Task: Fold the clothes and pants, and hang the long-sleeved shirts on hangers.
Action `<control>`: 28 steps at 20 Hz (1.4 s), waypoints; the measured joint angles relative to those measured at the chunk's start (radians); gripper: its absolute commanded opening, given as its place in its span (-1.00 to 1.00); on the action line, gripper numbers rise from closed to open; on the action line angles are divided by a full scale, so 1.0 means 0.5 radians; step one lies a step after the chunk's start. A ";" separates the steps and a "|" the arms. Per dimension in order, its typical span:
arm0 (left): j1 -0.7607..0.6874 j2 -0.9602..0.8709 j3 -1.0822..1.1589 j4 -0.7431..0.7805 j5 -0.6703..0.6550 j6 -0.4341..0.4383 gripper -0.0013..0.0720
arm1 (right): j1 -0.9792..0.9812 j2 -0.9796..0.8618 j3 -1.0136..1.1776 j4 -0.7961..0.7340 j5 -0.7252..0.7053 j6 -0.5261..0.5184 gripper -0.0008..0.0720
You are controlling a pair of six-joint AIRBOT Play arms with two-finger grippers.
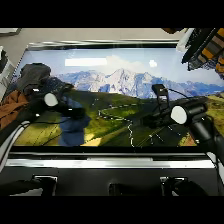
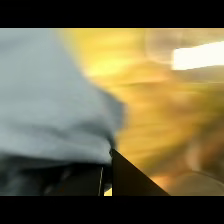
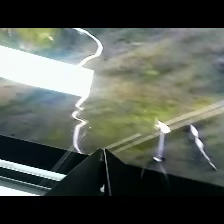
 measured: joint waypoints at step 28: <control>0.643 -0.008 0.468 -0.216 -0.275 0.031 0.69 | -0.726 -0.651 -0.489 1.436 -0.152 -0.845 0.19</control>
